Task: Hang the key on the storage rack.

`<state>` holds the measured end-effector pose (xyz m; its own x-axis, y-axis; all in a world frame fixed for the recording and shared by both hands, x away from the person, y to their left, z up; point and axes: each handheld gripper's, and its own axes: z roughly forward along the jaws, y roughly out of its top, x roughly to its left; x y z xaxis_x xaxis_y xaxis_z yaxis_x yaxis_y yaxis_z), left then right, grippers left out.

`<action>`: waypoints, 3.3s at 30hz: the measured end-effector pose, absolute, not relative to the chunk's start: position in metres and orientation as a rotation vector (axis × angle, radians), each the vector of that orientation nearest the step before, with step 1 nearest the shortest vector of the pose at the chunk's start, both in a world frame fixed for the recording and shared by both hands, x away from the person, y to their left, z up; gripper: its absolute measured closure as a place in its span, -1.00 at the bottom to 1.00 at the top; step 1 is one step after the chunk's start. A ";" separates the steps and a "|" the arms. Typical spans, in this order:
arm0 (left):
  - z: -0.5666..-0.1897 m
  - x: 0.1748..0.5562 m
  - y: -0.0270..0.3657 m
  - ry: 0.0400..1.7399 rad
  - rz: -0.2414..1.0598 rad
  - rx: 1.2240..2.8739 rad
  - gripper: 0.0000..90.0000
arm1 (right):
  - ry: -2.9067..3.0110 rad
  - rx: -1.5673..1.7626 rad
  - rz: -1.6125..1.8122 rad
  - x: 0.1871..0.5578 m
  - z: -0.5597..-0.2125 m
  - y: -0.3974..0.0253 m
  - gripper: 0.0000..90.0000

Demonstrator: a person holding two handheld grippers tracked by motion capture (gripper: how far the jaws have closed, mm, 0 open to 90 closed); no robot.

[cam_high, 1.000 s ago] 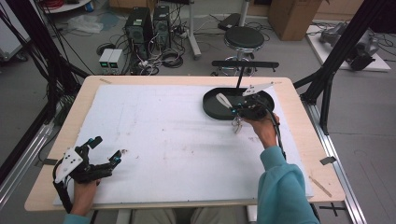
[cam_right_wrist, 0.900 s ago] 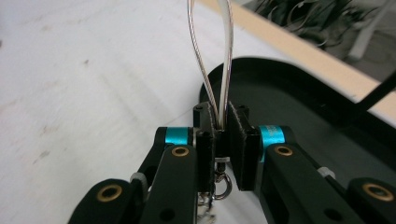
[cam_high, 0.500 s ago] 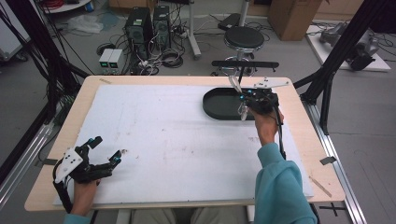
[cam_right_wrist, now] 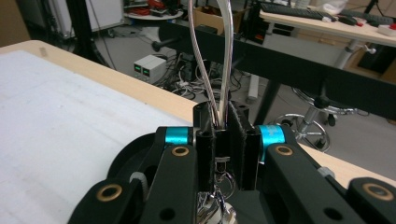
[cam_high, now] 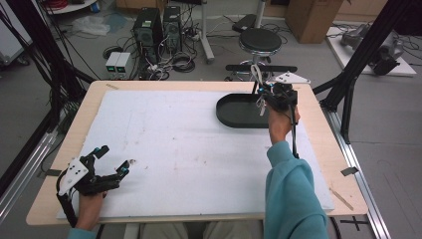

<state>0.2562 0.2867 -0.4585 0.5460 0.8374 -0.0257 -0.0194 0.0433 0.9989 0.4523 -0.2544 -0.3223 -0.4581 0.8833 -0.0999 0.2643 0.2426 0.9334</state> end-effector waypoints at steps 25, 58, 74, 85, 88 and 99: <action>-0.459 0.256 0.287 0.771 0.766 1.381 -0.82 | 1.819 1.120 1.127 0.478 -0.349 -0.246 0.83; -0.459 0.256 0.286 0.768 0.768 1.383 -0.82 | 1.913 1.166 1.103 0.511 -0.372 -0.243 0.82; -0.459 0.256 0.287 0.769 0.768 1.381 -0.82 | 1.948 1.166 1.139 0.503 -0.369 -0.244 -0.99; -0.459 0.256 0.286 0.767 0.770 1.382 -0.82 | 1.982 0.948 1.399 0.441 -0.348 -0.258 -0.99; -0.459 0.256 0.286 0.769 0.769 1.382 -0.82 | 1.981 0.877 1.473 0.416 -0.352 -0.265 -0.99; -0.459 0.256 0.286 0.767 0.772 1.384 -0.82 | 1.859 0.739 1.687 0.329 -0.384 -0.297 -0.99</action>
